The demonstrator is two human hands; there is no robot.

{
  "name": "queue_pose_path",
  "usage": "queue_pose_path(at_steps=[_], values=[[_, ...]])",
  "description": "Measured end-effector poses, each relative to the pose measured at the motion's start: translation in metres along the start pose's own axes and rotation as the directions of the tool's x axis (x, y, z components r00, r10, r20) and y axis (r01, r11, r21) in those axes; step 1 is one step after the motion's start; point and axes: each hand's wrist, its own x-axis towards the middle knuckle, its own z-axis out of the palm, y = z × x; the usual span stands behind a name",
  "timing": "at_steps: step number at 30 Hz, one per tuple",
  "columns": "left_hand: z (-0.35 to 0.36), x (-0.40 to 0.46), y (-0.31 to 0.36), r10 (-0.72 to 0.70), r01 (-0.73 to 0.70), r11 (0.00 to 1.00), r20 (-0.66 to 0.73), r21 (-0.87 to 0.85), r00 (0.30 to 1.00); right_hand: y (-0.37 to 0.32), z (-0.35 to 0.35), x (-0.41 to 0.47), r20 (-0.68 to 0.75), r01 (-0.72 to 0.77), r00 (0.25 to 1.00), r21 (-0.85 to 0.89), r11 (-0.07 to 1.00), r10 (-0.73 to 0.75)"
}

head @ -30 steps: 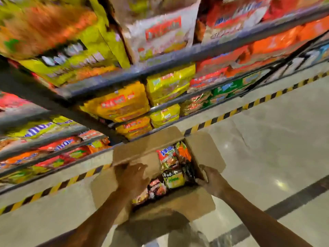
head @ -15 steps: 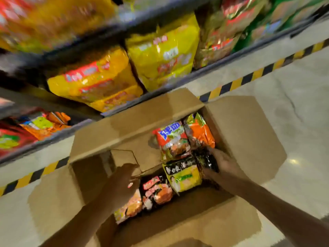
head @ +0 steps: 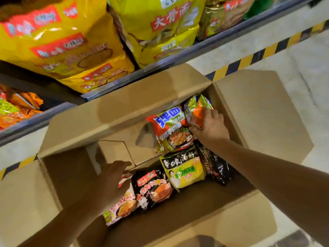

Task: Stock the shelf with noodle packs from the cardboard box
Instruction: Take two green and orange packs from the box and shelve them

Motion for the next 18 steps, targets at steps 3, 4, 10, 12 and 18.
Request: queue_pose_path(at_steps=[3, 4, 10, 12, 18], values=[[0.018, -0.002, -0.007, -0.055, 0.058, 0.994, 0.032, -0.098, 0.998, 0.003, 0.016, 0.009, -0.097, -0.016, 0.995, -0.049, 0.999, 0.011], [0.022, -0.003, -0.007, -0.061, 0.066, 0.991, 0.047, -0.118, 0.997, 0.005, 0.018, 0.011, -0.121, -0.014, 0.993, -0.035, 0.999, 0.010], [0.031, 0.001, 0.002, -0.120, 0.126, 0.992, 0.164, -0.025, 0.979, 0.016, -0.001, -0.007, -0.153, 0.002, 0.988, 0.130, 0.991, 0.018], [0.025, 0.011, 0.009, -0.132, 0.136, 0.991, 0.224, -0.003, 0.966, 0.019, -0.011, -0.025, -0.158, 0.003, 0.987, 0.230, 0.973, 0.035], [0.014, 0.073, 0.049, -0.279, 0.325, 0.942, 0.334, -0.088, 0.900, 0.042, -0.033, -0.069, -0.112, -0.013, 0.992, 0.340, 0.940, 0.054]])
